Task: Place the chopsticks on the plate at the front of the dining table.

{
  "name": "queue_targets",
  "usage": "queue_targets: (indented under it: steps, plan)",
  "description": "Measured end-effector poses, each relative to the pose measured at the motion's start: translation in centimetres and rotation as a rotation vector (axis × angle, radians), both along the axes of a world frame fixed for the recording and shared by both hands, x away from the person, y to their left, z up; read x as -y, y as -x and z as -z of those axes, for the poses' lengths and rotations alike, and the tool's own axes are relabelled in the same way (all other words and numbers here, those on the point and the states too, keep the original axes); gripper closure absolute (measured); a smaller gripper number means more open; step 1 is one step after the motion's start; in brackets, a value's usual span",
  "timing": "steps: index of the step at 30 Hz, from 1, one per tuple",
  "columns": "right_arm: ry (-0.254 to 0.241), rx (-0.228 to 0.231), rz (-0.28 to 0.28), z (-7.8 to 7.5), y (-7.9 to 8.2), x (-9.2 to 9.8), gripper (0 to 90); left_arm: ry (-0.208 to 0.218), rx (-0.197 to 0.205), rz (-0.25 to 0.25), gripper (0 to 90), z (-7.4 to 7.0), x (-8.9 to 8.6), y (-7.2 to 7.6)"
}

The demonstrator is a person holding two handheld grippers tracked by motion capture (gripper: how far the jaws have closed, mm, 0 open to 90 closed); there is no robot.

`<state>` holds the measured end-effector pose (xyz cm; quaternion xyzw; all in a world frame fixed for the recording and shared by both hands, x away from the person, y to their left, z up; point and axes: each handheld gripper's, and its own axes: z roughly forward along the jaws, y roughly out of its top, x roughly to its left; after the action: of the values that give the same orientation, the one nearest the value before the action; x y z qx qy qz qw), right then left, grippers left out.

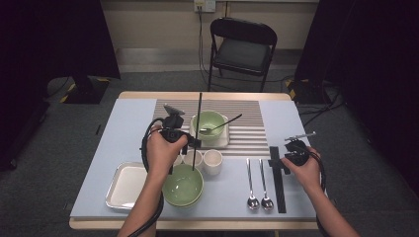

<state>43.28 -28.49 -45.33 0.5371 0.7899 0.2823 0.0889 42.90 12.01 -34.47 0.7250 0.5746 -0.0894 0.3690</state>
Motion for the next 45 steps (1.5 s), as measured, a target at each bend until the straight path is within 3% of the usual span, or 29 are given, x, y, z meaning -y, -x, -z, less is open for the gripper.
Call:
queue_targets:
  steps: [7,14,16,22,41,45]
  plan:
    - [0.021,0.038,-0.013,0.4,0.4,-0.1,15.3,0.002,0.005,-0.002,86.2,-0.2,-0.4,-0.1]
    - [0.075,0.114,-0.038,1.0,1.2,-0.5,14.8,0.007,-0.012,-0.019,86.2,0.2,-0.7,0.0]
    - [0.086,0.129,-0.032,1.1,1.5,-0.7,14.9,-0.004,-0.006,-0.019,86.2,0.2,-1.0,-0.1]
    - [0.108,0.173,-0.026,1.5,2.0,-0.9,14.1,0.014,-0.015,-0.038,86.2,0.1,-1.5,-0.1]
    - [0.073,0.244,-0.021,2.2,2.7,-0.5,14.1,0.016,-0.026,-0.066,86.2,-0.3,-2.7,-1.2]
    - [0.066,0.261,-0.020,2.3,2.8,-0.4,14.1,0.000,-0.021,-0.060,86.2,-0.4,-2.7,-1.5]
